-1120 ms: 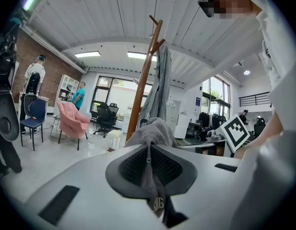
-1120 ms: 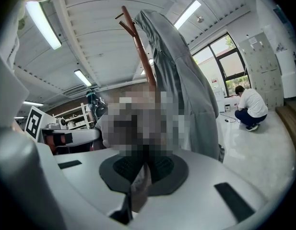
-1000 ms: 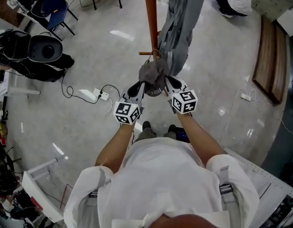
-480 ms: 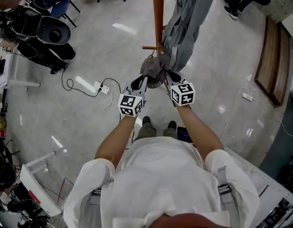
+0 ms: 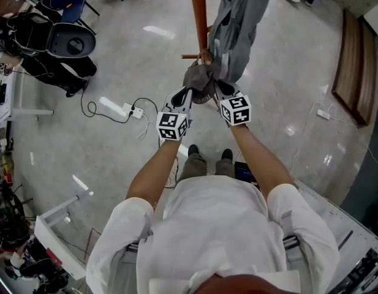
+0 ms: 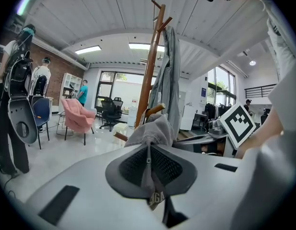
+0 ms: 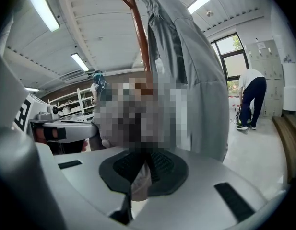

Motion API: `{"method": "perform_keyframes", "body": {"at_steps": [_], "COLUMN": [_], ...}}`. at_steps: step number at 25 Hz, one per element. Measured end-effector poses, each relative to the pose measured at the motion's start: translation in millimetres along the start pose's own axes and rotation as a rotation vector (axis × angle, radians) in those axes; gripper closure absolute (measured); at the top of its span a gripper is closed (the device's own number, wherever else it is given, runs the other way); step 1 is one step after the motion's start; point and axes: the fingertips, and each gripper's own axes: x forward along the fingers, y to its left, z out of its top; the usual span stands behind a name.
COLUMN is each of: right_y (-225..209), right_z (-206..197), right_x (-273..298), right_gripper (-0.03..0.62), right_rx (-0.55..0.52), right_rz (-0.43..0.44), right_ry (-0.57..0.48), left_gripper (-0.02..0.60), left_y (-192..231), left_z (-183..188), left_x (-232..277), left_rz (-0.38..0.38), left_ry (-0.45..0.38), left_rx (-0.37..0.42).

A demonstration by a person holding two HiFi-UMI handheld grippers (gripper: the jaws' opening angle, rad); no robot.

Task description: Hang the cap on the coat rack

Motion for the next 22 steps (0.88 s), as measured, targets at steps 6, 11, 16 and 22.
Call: {"method": "perform_keyframes", "body": {"at_steps": [6,11,16,22], "right_y": [-13.8,-20.3,-21.5,-31.6], "right_z": [4.0,1.5,-2.8,-7.9], "right_x": [10.8,19.5,23.3,27.6], "right_gripper": [0.566,0.566,0.566,0.566], "right_rx": [-0.024,-0.043,-0.026,0.08], "right_rz": [-0.022,-0.042,-0.063,-0.11], "right_ry": [-0.006,0.006,0.017,0.02], "left_gripper": [0.545,0.545,0.545,0.545], "left_y": [6.9,14.5,17.2,20.5], "left_z": [-8.4,-14.8,-24.0,-35.9], "left_x": [20.0,32.4,38.1,46.3], "left_rz": [0.005,0.029,0.048,0.046], "left_ry": [0.023,0.043,0.057,0.08], "left_rx": [-0.012,-0.026,-0.063,-0.088]}}
